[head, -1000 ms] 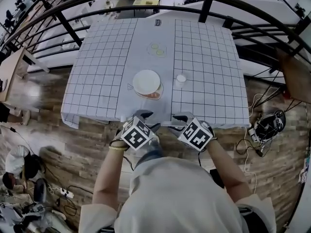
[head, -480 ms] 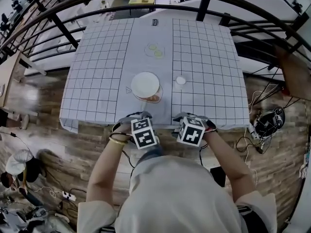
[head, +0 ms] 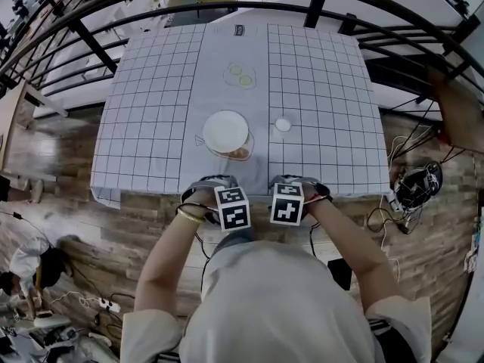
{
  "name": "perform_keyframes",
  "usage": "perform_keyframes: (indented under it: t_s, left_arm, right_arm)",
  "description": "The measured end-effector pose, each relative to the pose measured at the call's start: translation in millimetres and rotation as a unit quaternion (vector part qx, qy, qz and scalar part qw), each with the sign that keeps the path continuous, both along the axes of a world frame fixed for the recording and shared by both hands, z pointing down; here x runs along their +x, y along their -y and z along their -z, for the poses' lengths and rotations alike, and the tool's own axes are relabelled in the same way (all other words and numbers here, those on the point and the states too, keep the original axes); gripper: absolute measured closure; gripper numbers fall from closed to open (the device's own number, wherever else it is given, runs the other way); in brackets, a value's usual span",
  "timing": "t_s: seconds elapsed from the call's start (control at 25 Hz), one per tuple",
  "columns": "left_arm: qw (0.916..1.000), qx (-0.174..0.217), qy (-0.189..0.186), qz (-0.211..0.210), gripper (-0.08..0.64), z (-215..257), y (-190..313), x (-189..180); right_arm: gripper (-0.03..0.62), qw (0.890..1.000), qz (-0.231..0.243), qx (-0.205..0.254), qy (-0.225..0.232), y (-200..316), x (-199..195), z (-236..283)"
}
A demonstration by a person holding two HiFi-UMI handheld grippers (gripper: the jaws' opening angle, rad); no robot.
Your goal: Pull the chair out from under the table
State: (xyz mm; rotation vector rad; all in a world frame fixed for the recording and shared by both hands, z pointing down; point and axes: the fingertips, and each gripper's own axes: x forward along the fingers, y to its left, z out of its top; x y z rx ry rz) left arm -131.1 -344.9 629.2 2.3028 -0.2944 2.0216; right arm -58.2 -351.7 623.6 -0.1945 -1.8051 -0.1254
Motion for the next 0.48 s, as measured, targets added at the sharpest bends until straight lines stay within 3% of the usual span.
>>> perform_keyframes:
  t_s: [0.48]
  left_arm:
    - [0.9999,-0.015,0.002,-0.006,0.359,-24.7,2.0,2.6]
  right_arm:
    - [0.379,0.999,0.007,-0.021,-0.037,-4.6,0.7,-31.3]
